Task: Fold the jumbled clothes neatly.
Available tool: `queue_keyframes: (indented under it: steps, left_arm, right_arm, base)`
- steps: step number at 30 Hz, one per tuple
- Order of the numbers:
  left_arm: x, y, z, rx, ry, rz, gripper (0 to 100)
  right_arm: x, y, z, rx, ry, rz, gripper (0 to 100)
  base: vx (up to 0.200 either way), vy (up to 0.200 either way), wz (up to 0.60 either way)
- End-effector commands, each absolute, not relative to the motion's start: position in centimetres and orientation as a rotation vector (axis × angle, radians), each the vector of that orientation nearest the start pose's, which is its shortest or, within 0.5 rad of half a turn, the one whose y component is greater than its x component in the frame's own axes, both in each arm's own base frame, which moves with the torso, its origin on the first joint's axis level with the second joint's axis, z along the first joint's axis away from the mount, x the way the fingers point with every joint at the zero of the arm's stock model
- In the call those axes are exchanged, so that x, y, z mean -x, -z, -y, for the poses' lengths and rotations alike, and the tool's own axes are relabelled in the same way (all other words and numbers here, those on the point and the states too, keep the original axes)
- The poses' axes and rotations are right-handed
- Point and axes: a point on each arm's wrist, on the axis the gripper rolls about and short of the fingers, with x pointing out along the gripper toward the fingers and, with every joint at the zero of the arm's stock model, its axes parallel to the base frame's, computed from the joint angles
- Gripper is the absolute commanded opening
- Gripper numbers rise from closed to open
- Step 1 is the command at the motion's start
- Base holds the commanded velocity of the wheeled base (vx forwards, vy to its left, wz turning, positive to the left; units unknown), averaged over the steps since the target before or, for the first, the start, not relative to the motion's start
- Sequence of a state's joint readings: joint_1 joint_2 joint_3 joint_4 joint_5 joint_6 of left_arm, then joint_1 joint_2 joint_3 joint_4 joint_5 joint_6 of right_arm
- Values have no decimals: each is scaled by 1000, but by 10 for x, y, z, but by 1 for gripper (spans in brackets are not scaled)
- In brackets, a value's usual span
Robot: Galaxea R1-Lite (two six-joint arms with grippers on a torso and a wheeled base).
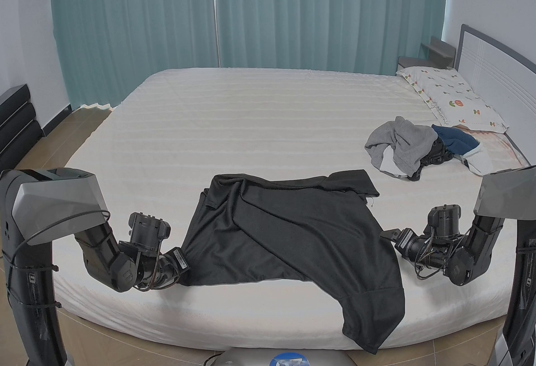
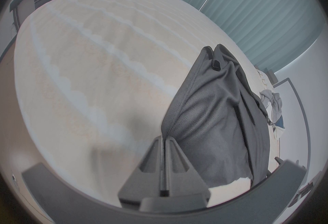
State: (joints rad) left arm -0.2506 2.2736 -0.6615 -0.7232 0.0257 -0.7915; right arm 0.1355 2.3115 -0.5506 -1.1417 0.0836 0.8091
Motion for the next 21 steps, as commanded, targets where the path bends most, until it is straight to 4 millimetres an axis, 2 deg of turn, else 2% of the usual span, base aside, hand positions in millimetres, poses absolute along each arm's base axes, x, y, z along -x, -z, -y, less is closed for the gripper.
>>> queue_keyframes:
  steps: [1, 3, 4, 5, 9, 12, 13, 15, 19, 21]
  left_arm:
    - [-298, 13, 74, 606, -155, -910, 0]
    - [-298, 13, 74, 606, -155, -910, 0]
    - [-284, -2, 67, 622, -153, -893, 0]
    - [-281, -6, 64, 630, -156, -890, 0]
    - [-262, -4, 58, 619, -179, -927, 0]
    - [-261, -2, 51, 610, -198, -931, 0]
    - [-261, -2, 39, 562, -216, -929, 0]
    - [-257, -1, 29, 511, -225, -938, 0]
    - [-254, 1, 21, 504, -247, -949, 0]
    - [-253, 1, 17, 501, -258, -954, 0]
  right_arm:
    - [-317, 19, -46, -750, 46, -678, 100]
    - [-317, 19, -46, -750, 46, -678, 100]
    - [-320, 13, -49, -734, 25, -662, 100]
    - [-320, 13, -51, -727, 22, -669, 100]
    - [-315, 13, -56, -709, 27, -713, 100]
    - [-314, 11, -55, -714, 28, -705, 100]
    - [-310, 11, -54, -732, 30, -716, 100]
    - [-306, 18, -53, -744, 49, -739, 100]
    - [-307, 23, -51, -745, 47, -726, 100]
    - [-307, 31, -52, -741, 50, -743, 100]
  base:
    - [0, 0, 0]
    - [0, 0, 0]
    - [0, 0, 0]
    - [0, 0, 0]
    - [0, 0, 0]
    - [0, 0, 0]
    - [0, 0, 0]
    - [0, 0, 0]
    - [0, 0, 0]
    - [0, 0, 0]
